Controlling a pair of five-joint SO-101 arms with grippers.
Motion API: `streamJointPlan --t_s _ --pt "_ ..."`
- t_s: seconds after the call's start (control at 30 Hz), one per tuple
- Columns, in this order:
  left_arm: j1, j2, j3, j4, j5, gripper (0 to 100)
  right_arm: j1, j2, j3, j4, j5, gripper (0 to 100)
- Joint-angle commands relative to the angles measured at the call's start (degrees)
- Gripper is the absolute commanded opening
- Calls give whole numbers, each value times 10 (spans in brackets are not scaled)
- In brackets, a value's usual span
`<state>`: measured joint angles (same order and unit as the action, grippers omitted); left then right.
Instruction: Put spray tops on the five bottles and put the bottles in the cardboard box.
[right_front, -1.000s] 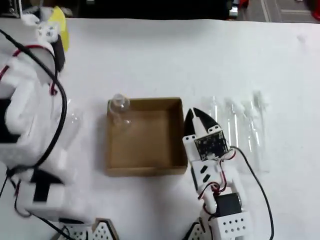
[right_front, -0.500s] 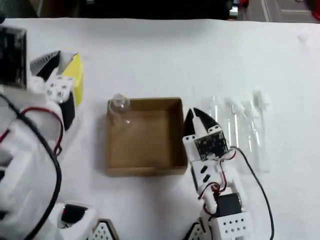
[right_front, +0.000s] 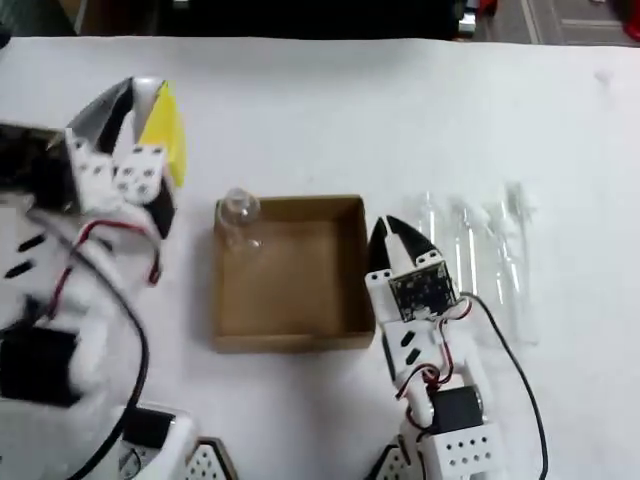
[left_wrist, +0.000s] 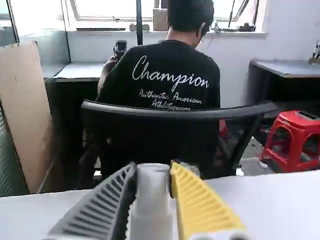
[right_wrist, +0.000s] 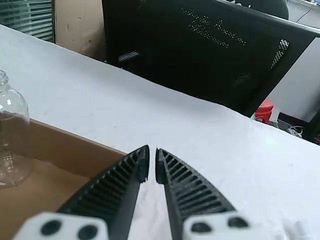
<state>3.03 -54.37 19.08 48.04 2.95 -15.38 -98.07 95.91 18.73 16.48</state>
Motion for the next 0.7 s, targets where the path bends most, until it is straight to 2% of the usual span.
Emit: streamJointPlan --t_s 0.0,0.13,0.4,0.53,0.67 --pt "7 -14 91 -168 67 24 0 -1 4 -14 2 15" --pt "7 -14 159 -283 105 24 -7 -5 10 -14 2 15" --pt "7 -13 279 -457 107 24 -24 -1 12 -14 58 15" --pt "7 -12 325 -524 104 24 -25 -1 12 -14 58 15" --pt "24 -7 338 -549 103 24 -24 -1 12 -14 58 15"
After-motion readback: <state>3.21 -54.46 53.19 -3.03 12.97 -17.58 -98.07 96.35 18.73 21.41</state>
